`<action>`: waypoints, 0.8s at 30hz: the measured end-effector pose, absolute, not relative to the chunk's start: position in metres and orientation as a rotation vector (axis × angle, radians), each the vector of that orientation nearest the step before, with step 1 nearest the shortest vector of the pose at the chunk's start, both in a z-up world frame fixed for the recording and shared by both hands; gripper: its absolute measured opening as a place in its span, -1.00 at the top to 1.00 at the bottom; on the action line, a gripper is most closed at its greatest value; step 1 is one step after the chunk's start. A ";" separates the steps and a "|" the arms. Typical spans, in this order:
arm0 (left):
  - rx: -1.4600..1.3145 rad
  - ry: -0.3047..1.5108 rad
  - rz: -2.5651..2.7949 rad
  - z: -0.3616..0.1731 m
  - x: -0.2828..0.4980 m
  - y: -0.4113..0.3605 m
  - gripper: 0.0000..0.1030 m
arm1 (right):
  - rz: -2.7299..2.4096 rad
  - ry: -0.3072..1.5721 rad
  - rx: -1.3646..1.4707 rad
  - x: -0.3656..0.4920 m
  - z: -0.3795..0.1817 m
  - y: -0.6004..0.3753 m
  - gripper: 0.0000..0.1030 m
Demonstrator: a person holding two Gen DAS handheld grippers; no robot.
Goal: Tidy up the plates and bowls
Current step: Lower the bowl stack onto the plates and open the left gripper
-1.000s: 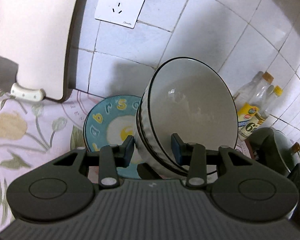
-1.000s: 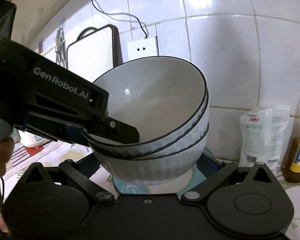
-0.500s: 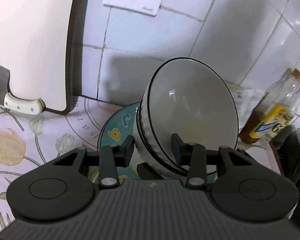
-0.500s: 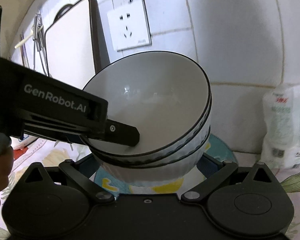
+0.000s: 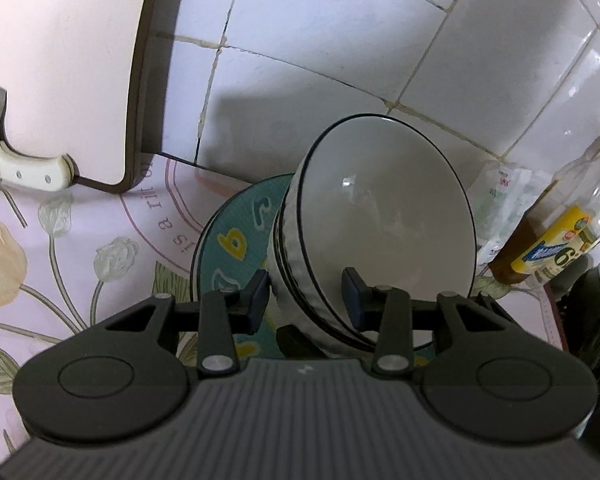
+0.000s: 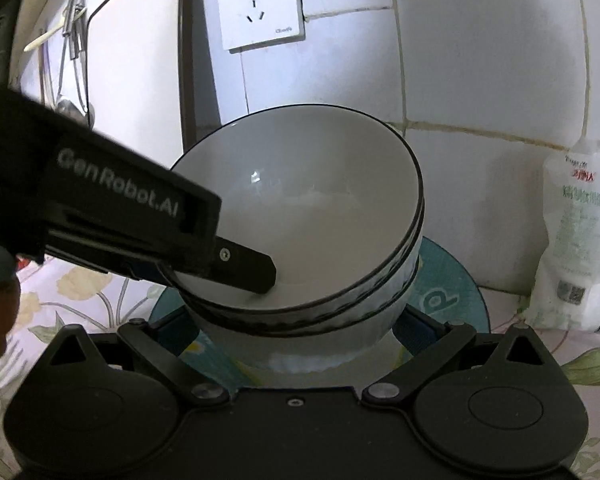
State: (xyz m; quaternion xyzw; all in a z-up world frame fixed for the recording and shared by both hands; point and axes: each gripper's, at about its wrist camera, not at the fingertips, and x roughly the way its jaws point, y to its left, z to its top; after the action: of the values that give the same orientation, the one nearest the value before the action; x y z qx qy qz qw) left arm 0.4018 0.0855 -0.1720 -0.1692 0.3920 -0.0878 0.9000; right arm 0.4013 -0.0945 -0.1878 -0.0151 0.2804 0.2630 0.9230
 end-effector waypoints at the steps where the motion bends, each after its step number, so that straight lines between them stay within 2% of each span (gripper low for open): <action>1: -0.350 0.810 -0.178 -0.172 0.401 0.086 0.27 | 0.536 0.577 -0.036 0.401 -0.188 -0.094 -1.00; 9: -0.415 0.864 -0.130 -0.170 0.404 0.091 0.28 | 0.510 0.597 -0.085 0.396 -0.185 -0.090 -0.99; 20: -0.436 0.792 -0.052 -0.130 0.386 0.104 0.27 | 0.411 0.611 -0.030 0.343 -0.158 -0.115 -0.99; 24: -0.406 0.787 -0.072 -0.108 0.363 0.098 0.21 | 0.365 0.645 0.007 0.326 -0.142 -0.130 -0.98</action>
State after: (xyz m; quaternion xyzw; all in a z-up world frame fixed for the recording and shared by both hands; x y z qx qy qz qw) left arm 0.3634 0.0981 -0.1077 -0.1963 0.3806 -0.0347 0.9030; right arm 0.3263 -0.1300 -0.1420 0.0033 0.3152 0.1781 0.9322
